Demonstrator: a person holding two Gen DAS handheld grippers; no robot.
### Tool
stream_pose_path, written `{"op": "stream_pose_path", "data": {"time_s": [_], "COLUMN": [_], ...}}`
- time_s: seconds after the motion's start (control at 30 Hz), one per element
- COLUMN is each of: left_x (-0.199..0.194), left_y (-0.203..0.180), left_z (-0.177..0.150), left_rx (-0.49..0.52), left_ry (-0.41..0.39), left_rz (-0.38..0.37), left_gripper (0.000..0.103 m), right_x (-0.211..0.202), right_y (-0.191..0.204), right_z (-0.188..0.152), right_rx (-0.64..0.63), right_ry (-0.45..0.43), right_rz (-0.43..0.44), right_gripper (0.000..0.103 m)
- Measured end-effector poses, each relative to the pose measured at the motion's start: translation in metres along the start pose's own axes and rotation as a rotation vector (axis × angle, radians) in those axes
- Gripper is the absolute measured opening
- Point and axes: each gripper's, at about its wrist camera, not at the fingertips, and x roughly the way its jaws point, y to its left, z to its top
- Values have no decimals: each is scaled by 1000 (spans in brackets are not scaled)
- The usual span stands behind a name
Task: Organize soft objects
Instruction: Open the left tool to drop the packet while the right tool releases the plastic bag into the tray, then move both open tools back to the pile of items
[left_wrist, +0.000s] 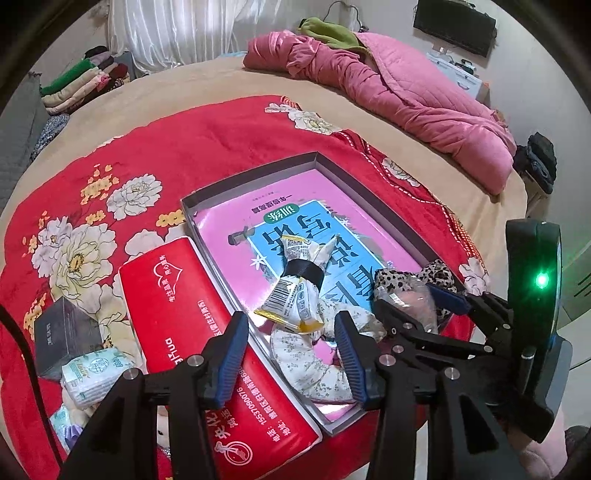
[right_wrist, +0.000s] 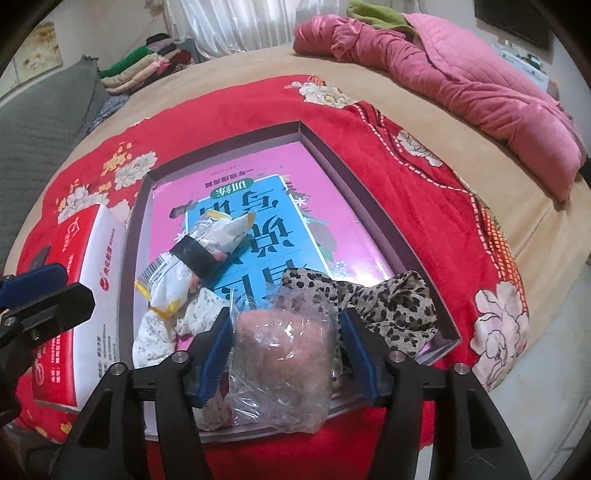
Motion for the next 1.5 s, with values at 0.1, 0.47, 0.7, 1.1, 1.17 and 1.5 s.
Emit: {"op": "stream_pose_path", "data": {"time_s": [0.1, 0.47, 0.7, 1.1, 1.17, 1.5], "left_x": [-1, -10, -18, -41, -45, -62], "left_y": [-1, 0, 2, 12, 13, 31], "left_z": [0, -1, -1, -5, -7, -15], "left_rx": [0, 1, -3, -6, -4, -37], "left_ry": [1, -13, -24, -69, -76, -94], "left_rz": [-3, -1, -2, 21, 27, 38], "left_gripper": [50, 58, 60, 67, 67, 71], "right_x": [-5, -27, -41, -73, -76, -92], "right_y": [-2, -4, -3, 7, 10, 28], "right_z": [1, 5, 8, 13, 13, 13], "right_rx": [6, 8, 11, 13, 12, -14], "right_ry": [-14, -63, -93, -161, -168, -190], "right_rz": [-4, -37, -65, -70, -68, -63], "right_gripper": [70, 74, 77, 79, 79, 79]}}
